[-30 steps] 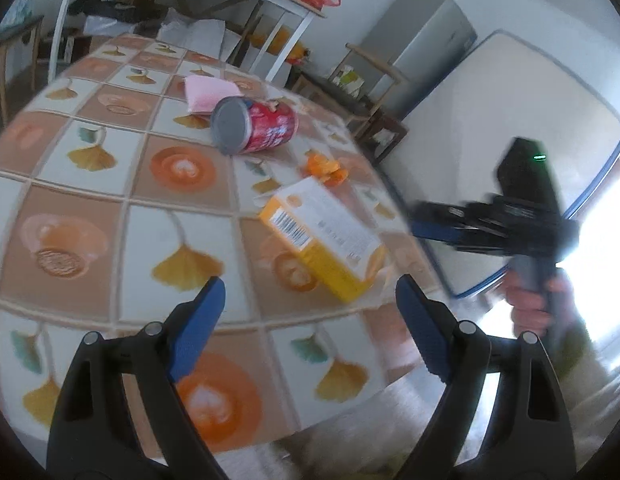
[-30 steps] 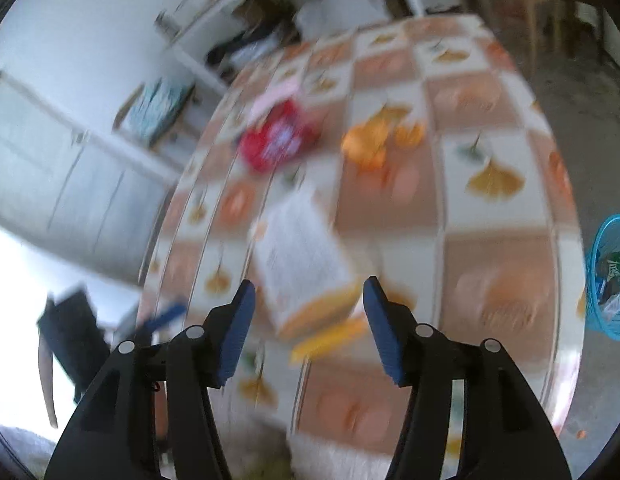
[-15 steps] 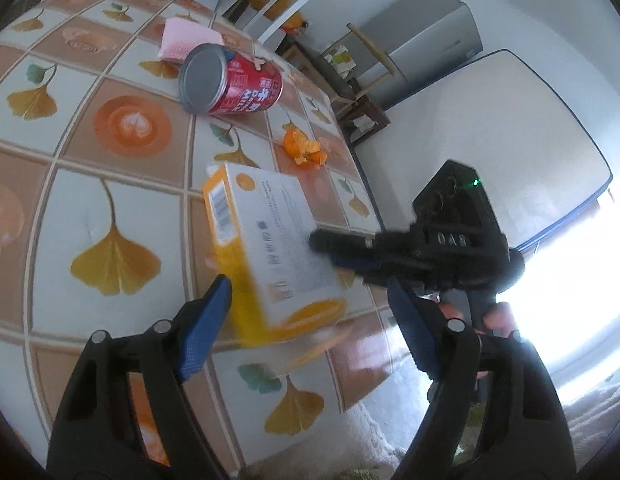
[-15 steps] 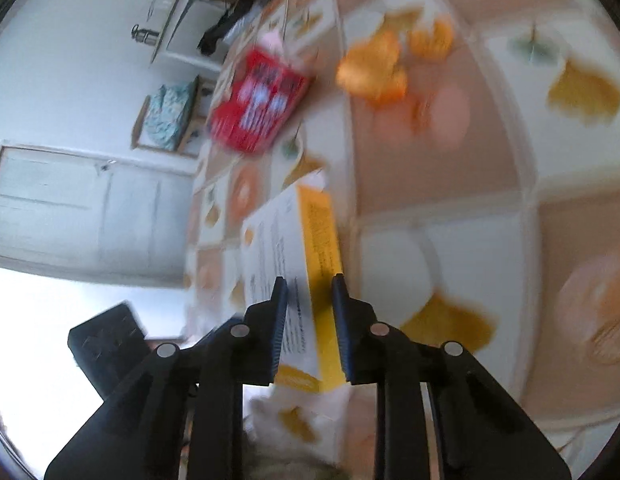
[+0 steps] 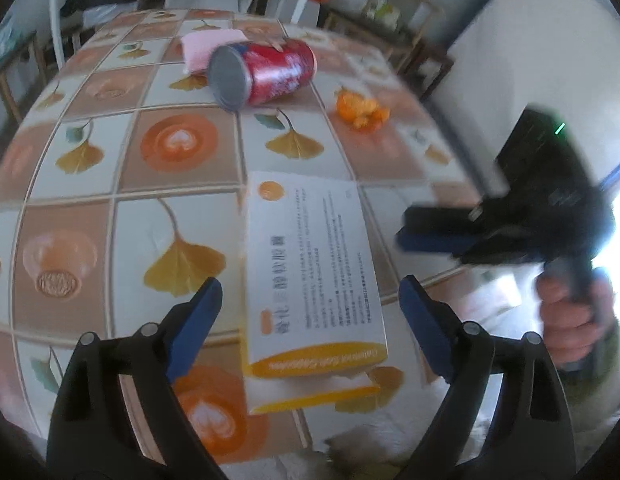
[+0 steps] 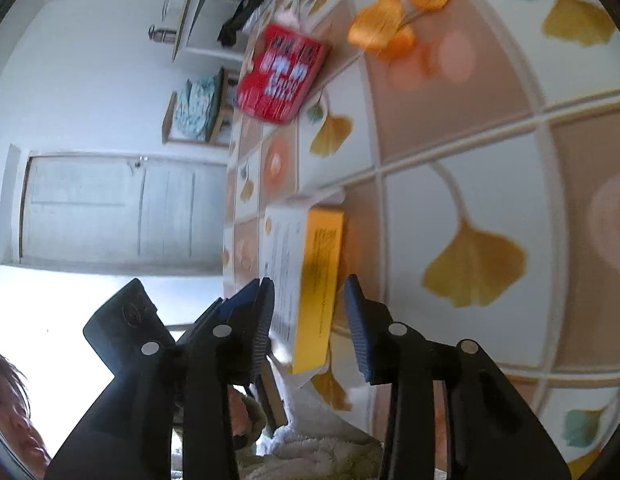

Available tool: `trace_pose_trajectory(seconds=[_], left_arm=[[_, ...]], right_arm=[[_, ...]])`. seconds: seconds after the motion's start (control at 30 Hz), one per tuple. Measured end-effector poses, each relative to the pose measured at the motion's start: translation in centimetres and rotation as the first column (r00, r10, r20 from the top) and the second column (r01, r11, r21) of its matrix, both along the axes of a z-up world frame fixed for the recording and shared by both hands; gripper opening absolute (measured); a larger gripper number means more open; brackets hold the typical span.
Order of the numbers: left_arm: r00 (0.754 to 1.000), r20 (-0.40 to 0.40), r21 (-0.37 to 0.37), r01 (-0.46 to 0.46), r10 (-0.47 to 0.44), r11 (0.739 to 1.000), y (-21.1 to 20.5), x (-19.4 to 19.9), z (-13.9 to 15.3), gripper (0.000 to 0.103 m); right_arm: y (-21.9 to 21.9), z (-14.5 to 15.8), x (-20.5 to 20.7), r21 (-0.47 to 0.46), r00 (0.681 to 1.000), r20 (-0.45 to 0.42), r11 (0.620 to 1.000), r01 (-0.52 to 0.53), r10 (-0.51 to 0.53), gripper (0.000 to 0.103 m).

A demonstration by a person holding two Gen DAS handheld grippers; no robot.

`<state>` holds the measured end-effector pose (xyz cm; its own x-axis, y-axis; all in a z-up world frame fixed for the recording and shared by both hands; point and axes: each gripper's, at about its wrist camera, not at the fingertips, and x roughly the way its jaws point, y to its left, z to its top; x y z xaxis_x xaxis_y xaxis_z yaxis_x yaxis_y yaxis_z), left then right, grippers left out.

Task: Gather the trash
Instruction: 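Grasp the orange-white capsule box with the right tool and pass it to the left tool, then grasp the orange peel with the right tool while the left holds the capsule box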

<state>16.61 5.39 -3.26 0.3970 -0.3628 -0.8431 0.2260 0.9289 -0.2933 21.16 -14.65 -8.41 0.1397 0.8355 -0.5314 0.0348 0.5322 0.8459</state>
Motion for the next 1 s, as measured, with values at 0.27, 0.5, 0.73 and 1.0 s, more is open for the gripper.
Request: trace_pose_trajectory(seconds=[0.27, 0.5, 0.73, 1.0], left_arm=[[0.999, -0.018, 0.058, -0.033, 0.034, 0.998, -0.9, 0.4, -1.1, 0.077], [0.998, -0.005, 0.053, -0.06, 0.06, 0.997, 0.0, -0.2, -0.9, 0.071], [0.997, 0.008, 0.053, -0.071, 0.071, 0.996, 0.1, -0.6, -0.9, 0.071], [0.998, 0.011, 0.049, -0.059, 0.058, 0.997, 0.1, -0.5, -0.9, 0.071]], right_arm=[[-4.1, 2.7, 0.6, -0.089, 0.989, 0.128, 0.992, 0.09, -0.078, 0.048], [-6.8, 4.2, 4.6, -0.3, 0.954, 0.266, 0.928, 0.221, -0.141, 0.048], [-5.7, 2.5, 9.8, -0.415, 0.951, 0.276, 0.876, 0.247, -0.138, 0.038], [-4.6, 0.7, 12.4, -0.483, 0.957, 0.25, 0.838, 0.253, -0.145, 0.013]])
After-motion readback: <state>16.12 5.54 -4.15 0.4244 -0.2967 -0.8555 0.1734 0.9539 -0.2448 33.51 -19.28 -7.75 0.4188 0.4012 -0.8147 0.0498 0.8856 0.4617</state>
